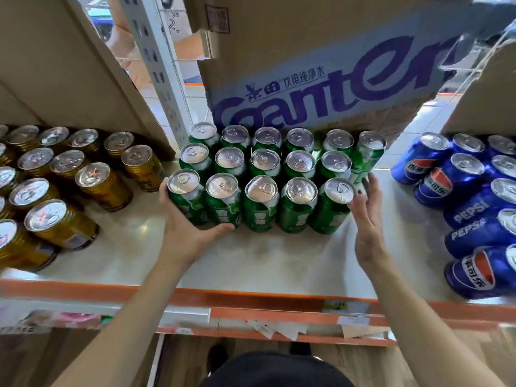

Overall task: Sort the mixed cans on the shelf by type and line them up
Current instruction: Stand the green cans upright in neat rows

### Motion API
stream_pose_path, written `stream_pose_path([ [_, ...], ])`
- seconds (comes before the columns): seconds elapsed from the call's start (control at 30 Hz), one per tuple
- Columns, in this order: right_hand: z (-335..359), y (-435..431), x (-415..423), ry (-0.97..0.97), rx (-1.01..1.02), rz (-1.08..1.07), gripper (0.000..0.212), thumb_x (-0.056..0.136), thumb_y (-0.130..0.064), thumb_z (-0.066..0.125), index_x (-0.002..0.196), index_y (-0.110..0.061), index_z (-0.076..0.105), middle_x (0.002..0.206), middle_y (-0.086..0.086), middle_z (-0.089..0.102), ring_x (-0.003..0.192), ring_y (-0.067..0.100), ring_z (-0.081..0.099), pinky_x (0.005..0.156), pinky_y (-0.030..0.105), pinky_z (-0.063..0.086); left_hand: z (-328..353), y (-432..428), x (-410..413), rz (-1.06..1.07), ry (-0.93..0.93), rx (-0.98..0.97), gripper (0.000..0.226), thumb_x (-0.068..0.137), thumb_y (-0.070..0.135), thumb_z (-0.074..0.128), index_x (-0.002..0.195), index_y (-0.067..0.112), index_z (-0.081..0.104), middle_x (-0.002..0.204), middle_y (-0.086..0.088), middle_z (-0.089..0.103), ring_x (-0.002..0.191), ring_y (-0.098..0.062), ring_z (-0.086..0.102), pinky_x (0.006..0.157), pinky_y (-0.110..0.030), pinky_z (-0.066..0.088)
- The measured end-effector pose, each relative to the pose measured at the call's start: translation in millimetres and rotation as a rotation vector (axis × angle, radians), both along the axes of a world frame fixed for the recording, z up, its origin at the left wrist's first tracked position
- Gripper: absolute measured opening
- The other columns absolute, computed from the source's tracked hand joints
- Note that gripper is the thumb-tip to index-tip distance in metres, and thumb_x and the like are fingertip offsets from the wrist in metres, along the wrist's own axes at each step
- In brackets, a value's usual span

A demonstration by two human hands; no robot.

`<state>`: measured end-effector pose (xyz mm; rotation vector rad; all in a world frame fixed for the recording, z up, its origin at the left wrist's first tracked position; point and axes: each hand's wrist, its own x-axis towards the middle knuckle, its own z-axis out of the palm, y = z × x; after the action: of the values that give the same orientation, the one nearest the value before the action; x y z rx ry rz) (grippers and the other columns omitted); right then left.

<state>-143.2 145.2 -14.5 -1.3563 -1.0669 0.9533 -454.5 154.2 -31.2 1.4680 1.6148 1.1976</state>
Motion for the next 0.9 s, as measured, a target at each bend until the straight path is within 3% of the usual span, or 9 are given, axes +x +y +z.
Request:
stream_pose_path([
  [0.1, -4, 7, -20, 0.136, 0.041, -0.015, 0.107, 0.072, -0.080, 0.061, 0.151, -0.015, 0.029, 0.153, 0.008, 0.039, 0.142, 0.020, 0.038, 0.119, 0.048, 0.027, -5, 4, 17, 0.108, -0.009, 0.045, 0.146, 0.044, 0.052, 0.096, 0.153, 0.021, 0.004, 0.148, 0.006, 0.035, 0.134, -0.005, 0.038, 0.099, 0.000, 0.027],
  [0.2, -9, 8, -18, 0.079, 0.022, -0.016, 0.110, 0.070, -0.077, 0.065, 0.153, -0.018, 0.024, 0.154, 0.007, 0.037, 0.142, 0.019, 0.037, 0.119, 0.048, 0.028, -5, 3, 16, 0.142, 0.009, 0.071, 0.146, 0.046, 0.052, 0.096, 0.154, 0.020, 0.002, 0.151, 0.003, 0.034, 0.135, -0.006, 0.037, 0.105, -0.014, 0.029],
  [0.3, -17, -2, -17, -0.051, 0.020, -0.015, 0.127, 0.062, -0.060, 0.082, 0.152, -0.029, -0.002, 0.162, -0.002, 0.013, 0.148, 0.006, 0.021, 0.121, 0.034, 0.022, -9, -3, 21, 0.140, 0.085, 0.143, 0.144, 0.052, 0.049, 0.092, 0.154, 0.013, -0.002, 0.159, -0.011, 0.017, 0.147, -0.018, 0.023, 0.119, -0.034, 0.024],
  [0.37, -24, -13, -29, -0.206, 0.063, -0.030, 0.138, 0.055, -0.053, 0.088, 0.148, -0.036, -0.013, 0.160, -0.011, 0.000, 0.147, -0.004, 0.005, 0.119, 0.021, 0.016, -14, -9, 33, 0.153, 0.113, 0.171, 0.145, 0.052, 0.048, 0.093, 0.152, 0.008, -0.004, 0.160, -0.016, 0.006, 0.151, -0.024, 0.012, 0.123, -0.036, 0.017],
  [0.47, -39, -16, -47, -0.325, 0.069, -0.069, 0.144, 0.056, -0.044, 0.092, 0.145, -0.046, -0.020, 0.163, 0.003, 0.004, 0.151, 0.015, 0.010, 0.122, 0.042, 0.021, -16, -11, 48, 0.193, 0.112, 0.175, 0.144, 0.052, 0.052, 0.091, 0.150, 0.006, -0.004, 0.158, -0.011, 0.002, 0.149, -0.018, 0.006, 0.121, -0.018, 0.007],
  [0.63, -39, -6, -52, -0.267, -0.003, -0.162, 0.136, 0.057, -0.029, 0.094, 0.143, -0.048, -0.010, 0.158, 0.007, 0.019, 0.146, 0.021, 0.025, 0.117, 0.050, 0.030, -18, -6, 54, 0.244, 0.142, 0.210, 0.143, 0.052, 0.047, 0.095, 0.151, 0.015, -0.003, 0.157, -0.018, 0.007, 0.150, -0.030, 0.009, 0.122, -0.031, 0.011],
  [0.73, -32, -14, -45, -0.248, 0.039, -0.074, 0.124, 0.068, -0.039, 0.085, 0.147, -0.041, -0.010, 0.159, 0.003, 0.020, 0.144, 0.011, 0.030, 0.116, 0.038, 0.033, -20, -9, 52, 0.223, 0.118, 0.195, 0.137, 0.058, 0.051, 0.090, 0.150, 0.009, -0.002, 0.156, -0.019, 0.009, 0.149, -0.029, 0.013, 0.122, -0.030, 0.016],
  [0.8, -23, -17, -30, -0.186, 0.111, -0.025, 0.097, 0.083, -0.051, 0.068, 0.148, -0.039, -0.003, 0.160, -0.005, 0.015, 0.142, -0.002, 0.029, 0.113, 0.023, 0.030, -15, -11, 46, 0.174, 0.026, 0.237, 0.118, 0.072, 0.052, 0.083, 0.148, 0.008, 0.004, 0.154, -0.020, 0.019, 0.145, -0.028, 0.027, 0.120, -0.031, 0.026],
  [0.9, -13, 6, 10, -0.004, 0.063, -0.180, 0.088, 0.084, -0.073, 0.046, 0.152, -0.031, 0.010, 0.163, -0.005, 0.012, 0.147, 0.004, 0.019, 0.120, 0.029, 0.018, -13, 7, 14, 0.189, -0.275, 0.268, 0.080, 0.090, 0.054, 0.058, 0.144, 0.009, 0.019, 0.149, -0.024, 0.035, 0.139, -0.032, 0.039, 0.118, -0.045, 0.031],
])
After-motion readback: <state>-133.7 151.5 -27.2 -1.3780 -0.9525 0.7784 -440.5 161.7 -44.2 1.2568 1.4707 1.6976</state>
